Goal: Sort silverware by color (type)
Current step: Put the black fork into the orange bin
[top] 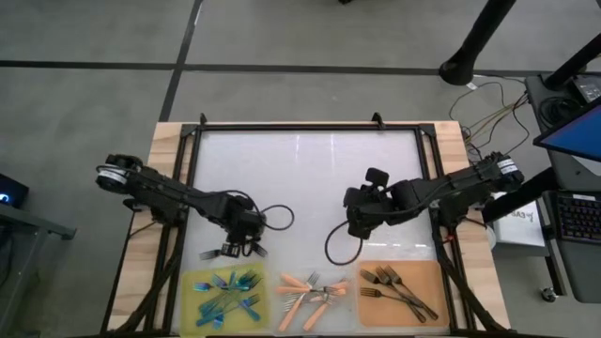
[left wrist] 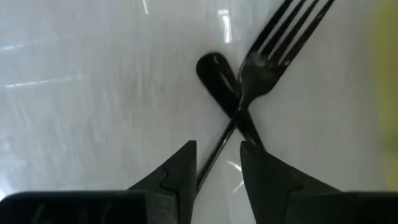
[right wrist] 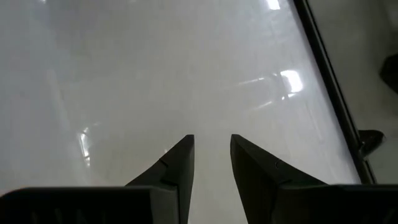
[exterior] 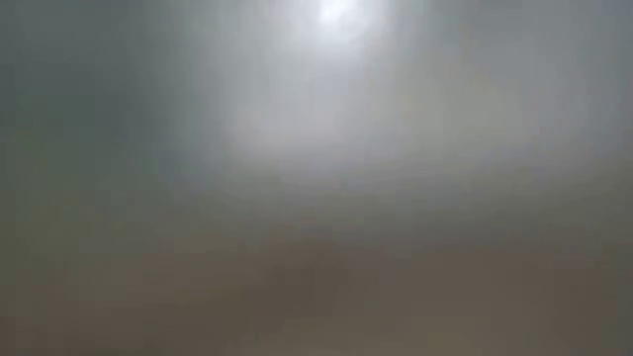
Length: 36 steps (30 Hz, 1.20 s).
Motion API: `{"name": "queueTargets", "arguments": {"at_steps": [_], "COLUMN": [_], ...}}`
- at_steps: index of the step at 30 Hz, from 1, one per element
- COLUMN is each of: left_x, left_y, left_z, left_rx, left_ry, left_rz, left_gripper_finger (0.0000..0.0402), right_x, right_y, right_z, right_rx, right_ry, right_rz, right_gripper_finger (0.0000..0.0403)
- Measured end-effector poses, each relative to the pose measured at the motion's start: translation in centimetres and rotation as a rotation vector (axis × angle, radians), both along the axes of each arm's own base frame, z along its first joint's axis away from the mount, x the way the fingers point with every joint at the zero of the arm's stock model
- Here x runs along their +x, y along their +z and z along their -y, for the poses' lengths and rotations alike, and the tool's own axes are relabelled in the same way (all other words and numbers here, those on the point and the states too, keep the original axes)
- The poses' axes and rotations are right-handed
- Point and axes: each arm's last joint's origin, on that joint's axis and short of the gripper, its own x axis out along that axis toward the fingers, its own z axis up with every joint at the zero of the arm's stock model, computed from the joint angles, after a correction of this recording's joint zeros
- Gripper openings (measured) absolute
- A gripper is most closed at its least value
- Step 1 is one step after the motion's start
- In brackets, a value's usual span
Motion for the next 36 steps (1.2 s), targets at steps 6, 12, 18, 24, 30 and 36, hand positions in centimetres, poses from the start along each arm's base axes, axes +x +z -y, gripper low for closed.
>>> {"name": "queueTargets", "arguments": {"at_steps": [6, 12, 18, 24, 30, 36], "left_x": [-1.9, -2.2, -2.0, -1.7, -1.5, -1.4], "left_y": [-1.2, -2.8, -3.1, -3.6, -3.9, -3.1], "left_z": [-0.5, -0.5, -0.6, -1.0, -1.4, -1.5], "left_rx": [0.003, 0.003, 0.005, -0.006, -0.011, -0.038], "left_ry": [-0.008, -0.053, -0.081, -0.026, 0.121, 0.225], "left_rz": [-0.007, 0.018, 0.026, 0.005, -0.017, 0.001], "left_gripper_finger": [0.0105, 0.0105, 0.0105, 0.0084, 0.0018, 0.0006], "right_x": [0.4, 0.7, 0.8, 0.8, 0.8, 0.8], "right_y": [0.0, 0.0, 0.0, 0.0, 0.0, 0.0], "right_z": [1.7, 3.3, 4.1, 4.1, 4.1, 4.0], "right_rx": [-0.003, -0.005, -0.003, -0.001, 0.0, 0.008], "right_ry": [-0.055, -0.107, -0.134, -0.133, -0.133, -0.13], "right_rz": [-0.002, 0.001, 0.006, 0.01, 0.01, 0.008], "right_gripper_finger": [0.0096, 0.0096, 0.0096, 0.0096, 0.0096, 0.0096]}}
